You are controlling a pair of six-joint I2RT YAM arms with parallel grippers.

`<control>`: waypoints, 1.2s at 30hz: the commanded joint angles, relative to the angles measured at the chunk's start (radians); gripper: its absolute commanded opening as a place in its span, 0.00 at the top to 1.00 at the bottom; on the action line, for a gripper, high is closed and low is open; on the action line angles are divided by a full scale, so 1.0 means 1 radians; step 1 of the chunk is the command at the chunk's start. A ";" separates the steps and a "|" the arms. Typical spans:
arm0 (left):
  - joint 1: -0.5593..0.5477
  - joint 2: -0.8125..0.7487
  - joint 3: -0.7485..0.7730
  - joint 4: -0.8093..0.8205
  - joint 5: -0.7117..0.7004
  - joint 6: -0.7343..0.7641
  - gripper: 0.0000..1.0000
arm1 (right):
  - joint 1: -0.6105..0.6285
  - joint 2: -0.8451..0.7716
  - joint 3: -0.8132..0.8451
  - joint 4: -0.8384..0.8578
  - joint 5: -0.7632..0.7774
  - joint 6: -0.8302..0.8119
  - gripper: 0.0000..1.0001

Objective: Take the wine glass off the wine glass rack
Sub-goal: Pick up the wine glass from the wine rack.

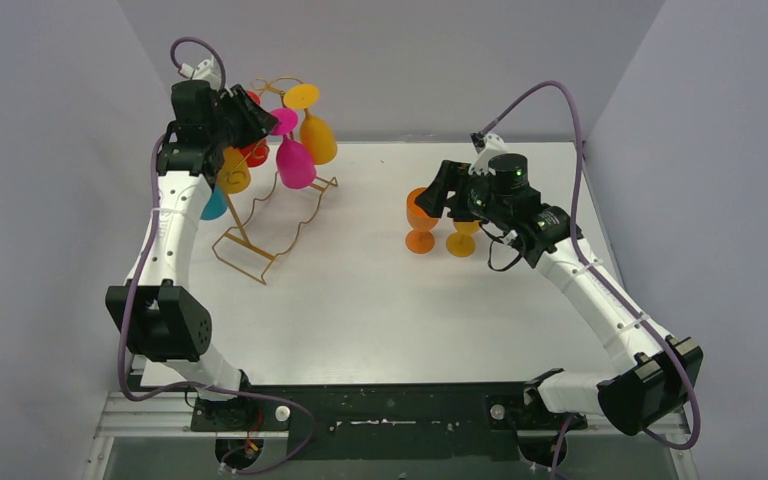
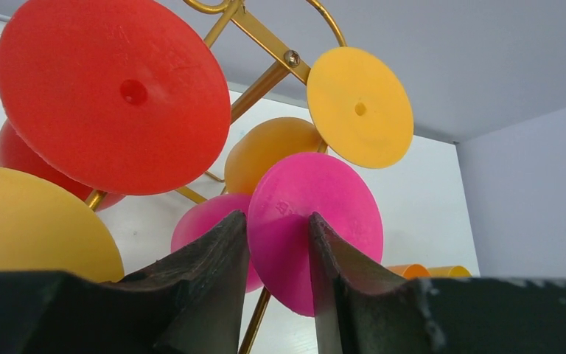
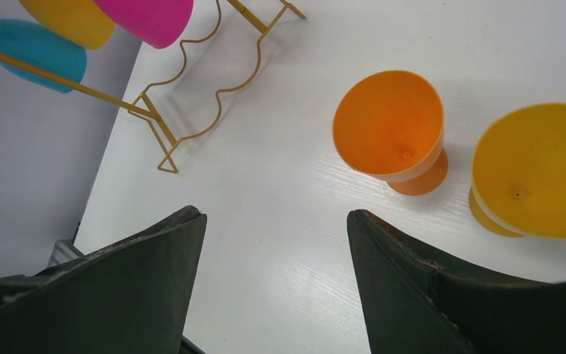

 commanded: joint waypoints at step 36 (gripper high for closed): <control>0.018 -0.100 -0.098 0.217 0.200 -0.151 1.00 | -0.002 -0.009 0.007 0.018 0.004 -0.004 0.28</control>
